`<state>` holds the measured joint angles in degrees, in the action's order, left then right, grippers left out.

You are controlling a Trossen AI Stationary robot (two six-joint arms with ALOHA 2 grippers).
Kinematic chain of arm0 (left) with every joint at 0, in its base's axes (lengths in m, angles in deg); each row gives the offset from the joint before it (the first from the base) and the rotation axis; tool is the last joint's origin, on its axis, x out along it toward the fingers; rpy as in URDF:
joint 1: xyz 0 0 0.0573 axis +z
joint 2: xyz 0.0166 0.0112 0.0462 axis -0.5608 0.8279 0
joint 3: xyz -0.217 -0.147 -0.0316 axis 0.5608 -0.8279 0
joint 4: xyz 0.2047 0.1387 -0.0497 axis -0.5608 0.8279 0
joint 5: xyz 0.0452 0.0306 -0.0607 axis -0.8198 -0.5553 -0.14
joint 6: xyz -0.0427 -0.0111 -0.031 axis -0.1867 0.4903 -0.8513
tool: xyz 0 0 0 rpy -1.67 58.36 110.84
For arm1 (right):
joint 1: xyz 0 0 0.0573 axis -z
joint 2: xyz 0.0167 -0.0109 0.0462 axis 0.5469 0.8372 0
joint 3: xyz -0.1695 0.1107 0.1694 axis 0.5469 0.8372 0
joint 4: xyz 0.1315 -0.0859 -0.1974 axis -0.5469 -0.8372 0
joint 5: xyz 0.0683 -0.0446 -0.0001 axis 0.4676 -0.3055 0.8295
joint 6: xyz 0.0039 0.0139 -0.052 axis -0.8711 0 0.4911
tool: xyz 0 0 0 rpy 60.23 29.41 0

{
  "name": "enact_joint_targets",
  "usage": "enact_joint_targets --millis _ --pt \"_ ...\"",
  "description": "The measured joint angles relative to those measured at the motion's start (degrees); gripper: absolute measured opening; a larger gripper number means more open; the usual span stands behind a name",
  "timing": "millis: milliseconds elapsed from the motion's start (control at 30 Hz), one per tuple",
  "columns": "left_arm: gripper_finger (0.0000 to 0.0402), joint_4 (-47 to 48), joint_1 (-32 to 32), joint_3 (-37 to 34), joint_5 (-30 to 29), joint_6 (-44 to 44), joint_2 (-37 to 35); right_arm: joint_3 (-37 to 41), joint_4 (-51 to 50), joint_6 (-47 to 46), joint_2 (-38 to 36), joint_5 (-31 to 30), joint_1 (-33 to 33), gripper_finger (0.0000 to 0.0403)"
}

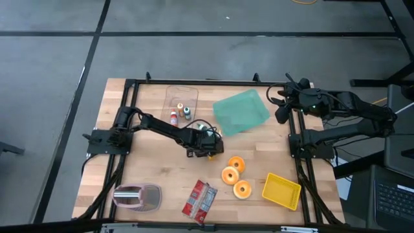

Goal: Pick & Place Food Item
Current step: Put the left yellow food coloring bottle into the transparent bin

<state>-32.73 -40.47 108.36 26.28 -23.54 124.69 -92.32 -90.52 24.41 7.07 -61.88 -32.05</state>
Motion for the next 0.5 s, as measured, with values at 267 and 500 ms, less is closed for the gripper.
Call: enact_joint_targets --millis 267,500 --pt "0.0086 -9.1 0.1 -0.3 -7.3 7.2 -2.3 0.0 1.1 0.0 0.8 -0.2 0.0 0.0168" --pt "0.008 -9.4 1.5 0.3 -21.5 19.1 -12.3 0.0 4.6 0.5 2.4 -0.3 0.2 0.0168"
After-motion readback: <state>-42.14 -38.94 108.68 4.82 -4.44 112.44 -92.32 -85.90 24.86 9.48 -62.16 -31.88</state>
